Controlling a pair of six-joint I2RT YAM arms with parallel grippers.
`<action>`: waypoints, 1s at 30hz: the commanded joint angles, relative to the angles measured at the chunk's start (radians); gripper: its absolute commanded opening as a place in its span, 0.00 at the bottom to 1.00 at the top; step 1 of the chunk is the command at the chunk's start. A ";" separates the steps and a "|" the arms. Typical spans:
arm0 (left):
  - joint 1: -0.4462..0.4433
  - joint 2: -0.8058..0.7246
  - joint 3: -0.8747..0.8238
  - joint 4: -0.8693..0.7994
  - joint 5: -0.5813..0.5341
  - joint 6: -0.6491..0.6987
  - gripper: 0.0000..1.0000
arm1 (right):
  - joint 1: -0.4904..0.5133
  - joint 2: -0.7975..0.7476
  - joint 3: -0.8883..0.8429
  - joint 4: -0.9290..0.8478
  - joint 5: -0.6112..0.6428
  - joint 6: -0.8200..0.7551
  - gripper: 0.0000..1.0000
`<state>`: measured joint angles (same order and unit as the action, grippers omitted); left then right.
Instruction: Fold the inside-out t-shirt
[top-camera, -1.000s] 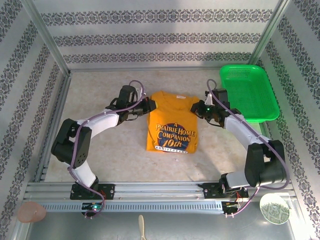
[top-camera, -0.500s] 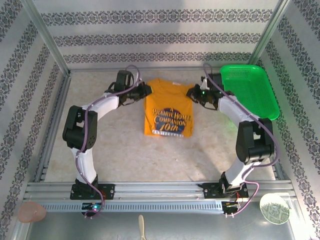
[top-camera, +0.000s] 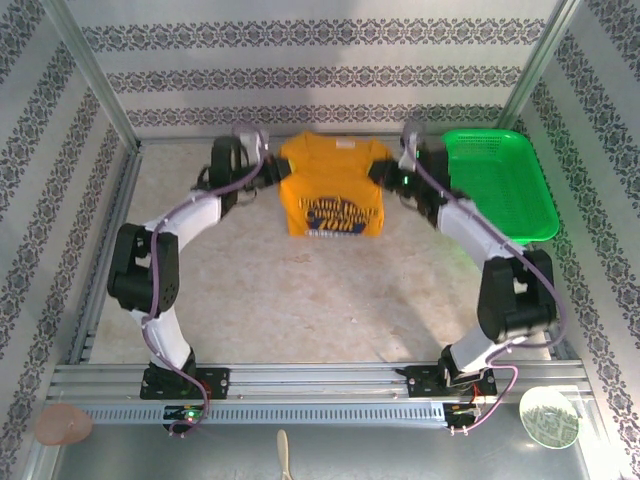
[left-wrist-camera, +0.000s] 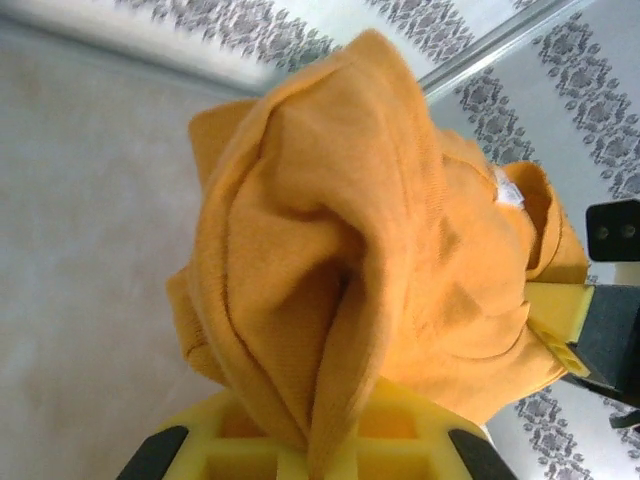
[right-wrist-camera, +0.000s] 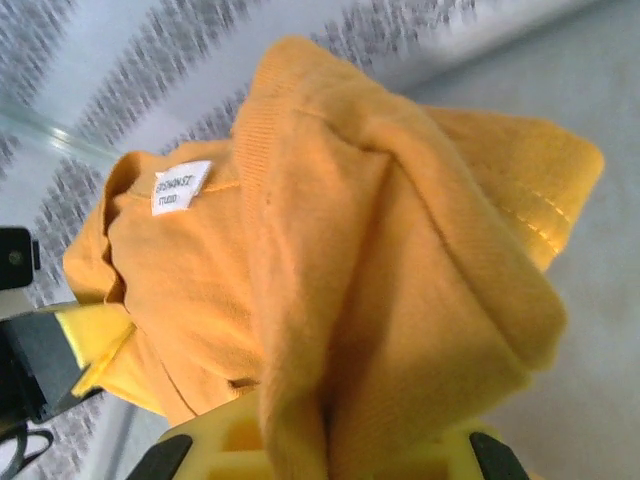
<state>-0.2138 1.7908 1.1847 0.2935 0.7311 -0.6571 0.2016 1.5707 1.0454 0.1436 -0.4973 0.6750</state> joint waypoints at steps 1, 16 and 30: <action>-0.015 -0.096 -0.324 0.357 -0.027 -0.059 0.00 | 0.071 -0.114 -0.325 0.285 0.072 -0.015 0.00; -0.010 -0.096 -0.180 0.224 -0.085 -0.031 0.00 | 0.033 -0.109 -0.223 0.191 0.134 0.004 0.00; 0.052 0.296 0.577 -0.091 -0.073 0.129 0.00 | -0.026 0.285 0.412 0.040 0.158 -0.106 0.00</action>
<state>-0.1745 2.0857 1.7195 0.2581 0.6685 -0.6006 0.1741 1.8393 1.4372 0.1986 -0.3767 0.6205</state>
